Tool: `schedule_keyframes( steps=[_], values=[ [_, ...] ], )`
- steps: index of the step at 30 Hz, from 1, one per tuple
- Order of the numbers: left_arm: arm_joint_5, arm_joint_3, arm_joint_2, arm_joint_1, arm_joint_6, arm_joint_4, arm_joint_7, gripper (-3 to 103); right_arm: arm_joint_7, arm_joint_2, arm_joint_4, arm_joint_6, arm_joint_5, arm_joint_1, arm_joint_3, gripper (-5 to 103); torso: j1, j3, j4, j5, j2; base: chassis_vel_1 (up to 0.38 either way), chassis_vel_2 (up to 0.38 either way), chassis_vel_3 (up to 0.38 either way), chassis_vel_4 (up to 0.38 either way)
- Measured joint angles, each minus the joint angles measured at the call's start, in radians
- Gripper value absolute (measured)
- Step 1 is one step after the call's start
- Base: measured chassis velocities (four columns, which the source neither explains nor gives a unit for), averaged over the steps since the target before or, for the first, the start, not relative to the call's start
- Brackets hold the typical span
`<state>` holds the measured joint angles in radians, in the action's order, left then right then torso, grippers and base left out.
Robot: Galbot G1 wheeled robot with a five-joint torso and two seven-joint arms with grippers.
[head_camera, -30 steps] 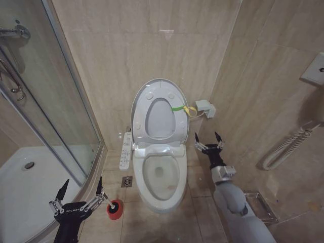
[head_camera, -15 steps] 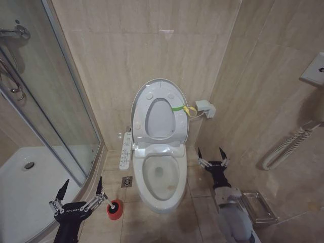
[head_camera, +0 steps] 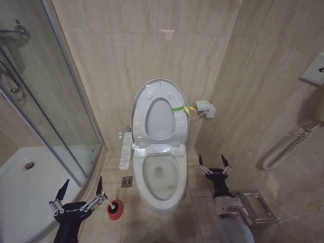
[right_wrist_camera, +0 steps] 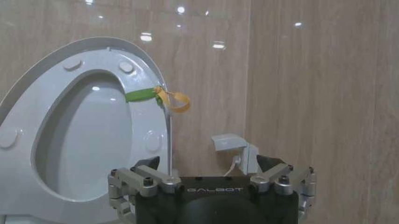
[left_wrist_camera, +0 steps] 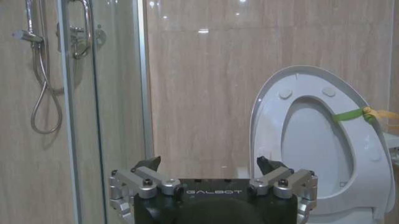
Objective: Open the toilet lid, clean the toilet bowl with a toilet brush, close the toilet lid, and flush.
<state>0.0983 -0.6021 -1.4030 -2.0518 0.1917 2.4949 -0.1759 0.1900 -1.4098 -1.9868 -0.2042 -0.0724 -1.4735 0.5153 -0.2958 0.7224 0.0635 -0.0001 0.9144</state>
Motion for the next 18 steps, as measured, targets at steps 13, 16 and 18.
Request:
schedule_keyframes(
  steps=[13, 16, 18],
  values=[
    [0.0, 0.0, 0.0, 0.0, 0.0, 0.0, 0.0, 100, -0.023, -0.024, -0.003, -0.022, 0.056, -0.028, 0.013, 100, 0.0, 0.0, 0.0, 0.0001, 0.0, 0.0, 0.0, 0.0, 0.0],
    [0.0, 0.0, 0.0, 0.0, 0.0, 0.0, 0.0, 100, -0.024, -0.032, -0.012, -0.026, 0.06, -0.04, 0.013, 100, 0.0, 0.0, 0.0, 0.0, 0.0, 0.0, 0.0, 0.0, 0.0],
    [0.0, 0.0, 0.0, 0.0, 0.0, 0.0, 0.0, 100, -0.024, -0.034, -0.016, -0.026, 0.061, -0.044, 0.013, 100, 0.0, 0.0, 0.0, 0.0001, 0.0, 0.0, 0.0, 0.0, 0.0]
  ],
)
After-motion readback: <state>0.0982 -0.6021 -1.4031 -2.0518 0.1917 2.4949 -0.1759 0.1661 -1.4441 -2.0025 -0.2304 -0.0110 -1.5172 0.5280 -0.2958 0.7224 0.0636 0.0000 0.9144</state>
